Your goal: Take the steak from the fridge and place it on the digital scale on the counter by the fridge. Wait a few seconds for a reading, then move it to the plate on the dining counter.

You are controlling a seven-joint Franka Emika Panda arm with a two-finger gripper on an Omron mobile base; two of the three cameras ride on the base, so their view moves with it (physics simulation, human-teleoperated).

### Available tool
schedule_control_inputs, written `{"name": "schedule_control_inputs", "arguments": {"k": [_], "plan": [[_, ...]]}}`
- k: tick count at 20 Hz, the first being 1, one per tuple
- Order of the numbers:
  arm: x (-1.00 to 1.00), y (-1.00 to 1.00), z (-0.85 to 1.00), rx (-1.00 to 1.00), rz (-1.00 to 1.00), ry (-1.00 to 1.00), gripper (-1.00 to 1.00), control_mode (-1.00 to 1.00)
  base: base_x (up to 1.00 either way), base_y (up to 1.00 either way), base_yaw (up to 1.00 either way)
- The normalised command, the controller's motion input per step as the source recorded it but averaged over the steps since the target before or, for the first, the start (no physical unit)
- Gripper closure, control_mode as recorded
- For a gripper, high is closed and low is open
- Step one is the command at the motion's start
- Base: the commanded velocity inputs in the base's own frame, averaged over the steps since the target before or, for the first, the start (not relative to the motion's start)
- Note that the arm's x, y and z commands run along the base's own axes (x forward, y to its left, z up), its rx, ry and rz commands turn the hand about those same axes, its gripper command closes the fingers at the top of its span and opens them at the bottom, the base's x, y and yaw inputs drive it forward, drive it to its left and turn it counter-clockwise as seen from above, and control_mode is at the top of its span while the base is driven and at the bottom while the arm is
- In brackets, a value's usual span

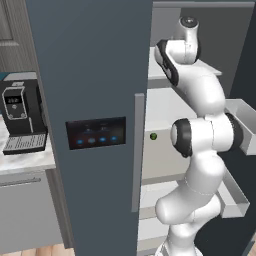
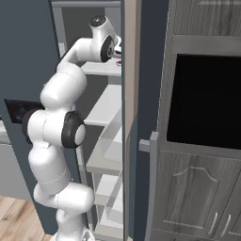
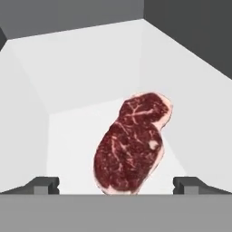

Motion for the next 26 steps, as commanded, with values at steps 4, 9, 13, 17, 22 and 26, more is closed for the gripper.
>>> {"name": "schedule_control_inputs", "arguments": {"k": [4, 9, 13, 17, 22, 26], "plan": [[0.34, -0.01, -0.35, -0.04, 0.00, 0.00, -1.00, -1.00, 0.00, 0.00, 0.00], [0.14, -0.06, -0.38, -0.06, -0.03, -0.01, -1.00, -1.00, 0.00, 0.00, 0.00], [0.00, -0.16, -0.27, -0.08, -0.08, -0.04, -1.00, -1.00, 0.00, 0.00, 0.00], [0.00, -0.22, -0.20, -0.06, -0.09, -0.03, -1.00, -1.00, 0.00, 0.00, 0.00], [0.28, -0.08, -0.23, -0.01, -0.02, -0.04, -1.00, -1.00, 0.00, 0.00, 0.00], [0.54, -0.01, -0.27, 0.00, 0.00, -0.01, -1.00, -1.00, 0.00, 0.00, 0.00]]}}
